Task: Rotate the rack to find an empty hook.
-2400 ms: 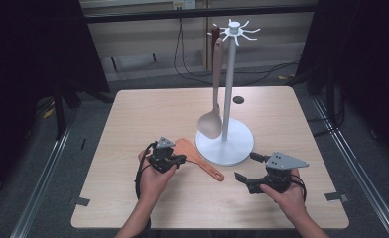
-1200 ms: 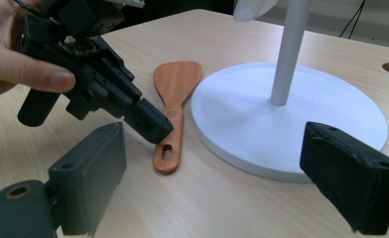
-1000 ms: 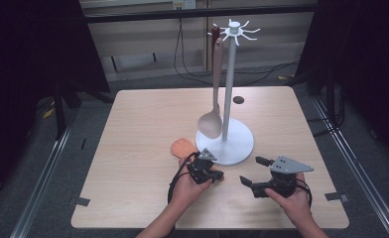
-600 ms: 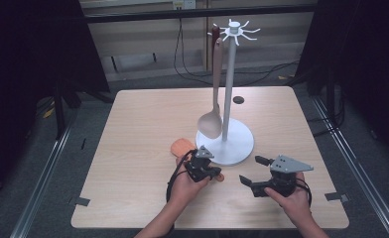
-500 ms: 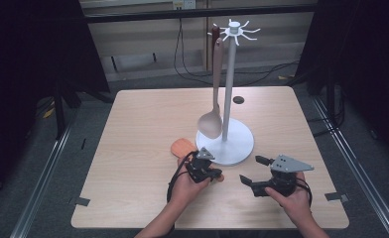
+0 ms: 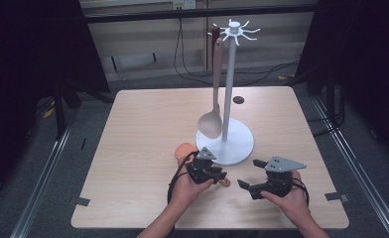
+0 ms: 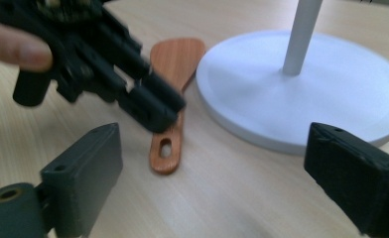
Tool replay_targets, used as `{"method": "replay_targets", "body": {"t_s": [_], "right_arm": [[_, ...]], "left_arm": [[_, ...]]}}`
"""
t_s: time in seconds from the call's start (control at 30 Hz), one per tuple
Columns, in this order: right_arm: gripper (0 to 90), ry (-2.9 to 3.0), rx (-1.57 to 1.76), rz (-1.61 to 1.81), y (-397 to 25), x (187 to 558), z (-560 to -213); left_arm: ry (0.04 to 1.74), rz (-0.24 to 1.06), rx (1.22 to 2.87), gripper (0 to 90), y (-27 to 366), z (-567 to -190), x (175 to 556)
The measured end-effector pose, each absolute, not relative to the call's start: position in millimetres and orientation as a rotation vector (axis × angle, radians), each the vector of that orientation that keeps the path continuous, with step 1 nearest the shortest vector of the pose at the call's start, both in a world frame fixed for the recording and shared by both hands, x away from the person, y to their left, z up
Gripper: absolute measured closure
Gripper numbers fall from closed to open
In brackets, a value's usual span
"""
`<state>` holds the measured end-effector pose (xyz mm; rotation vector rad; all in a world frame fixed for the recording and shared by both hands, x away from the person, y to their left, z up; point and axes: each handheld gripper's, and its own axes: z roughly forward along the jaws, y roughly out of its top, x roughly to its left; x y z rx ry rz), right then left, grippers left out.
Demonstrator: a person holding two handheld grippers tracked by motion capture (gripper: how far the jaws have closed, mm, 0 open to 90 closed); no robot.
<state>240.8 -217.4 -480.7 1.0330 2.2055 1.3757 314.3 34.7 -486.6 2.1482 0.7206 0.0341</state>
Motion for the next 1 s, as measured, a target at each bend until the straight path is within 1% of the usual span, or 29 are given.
{"method": "replay_targets", "body": {"t_s": [0.03, 0.1, 0.17, 0.27, 0.37, 0.5, 0.67, 0.77, 0.87, 0.93, 1.0], "right_arm": [[15.8, 2.228, 1.028, 1.366, -215.9, 241.7, -482.1], [18.0, 2.267, 1.037, 1.34, -212.0, 242.7, -484.7], [20.5, 2.293, 1.028, 1.316, -208.2, 244.0, -486.7], [24.7, 2.329, 1.035, 1.285, -203.1, 246.9, -489.4], [29.2, 2.371, 1.026, 1.26, -197.3, 250.0, -491.7], [29.3, 2.416, 1.012, 1.219, -185.1, 253.3, -493.9], [30.5, 2.48, 0.996, 1.148, -169.4, 259.6, -500.3], [32.8, 2.501, 0.975, 1.113, -161.7, 263.6, -503.2], [39.0, 2.514, 0.93, 1.105, -154.8, 266.6, -505.8], [45.6, 2.522, 0.907, 1.112, -151.3, 268.9, -505.4], [54.8, 2.529, 0.878, 1.127, -148.9, 270.7, -505.8]], "left_arm": [[0.738, 0.054, 2.136, 48.7, 37.8, -486.3, 315.3], [0.743, 0.06, 2.126, 47.3, 43.5, -484.3, 316.6], [0.747, 0.115, 2.13, 40.6, 47.5, -482.2, 316.7], [0.767, 0.141, 2.121, 33.8, 53.8, -479.2, 316.8], [0.79, 0.203, 2.118, 26.0, 62.7, -477.1, 317.5], [0.837, 0.239, 2.098, 22.2, 78.8, -473.8, 318.7], [0.879, 0.266, 2.071, 21.1, 94.8, -470.8, 315.1], [0.892, 0.273, 2.062, 21.0, 103.7, -470.2, 312.9], [0.904, 0.279, 2.062, 21.0, 111.7, -469.6, 311.5], [0.933, 0.273, 2.027, 21.0, 113.6, -469.6, 310.1], [0.924, 0.28, 2.037, 21.0, 117.0, -468.3, 309.6]]}}
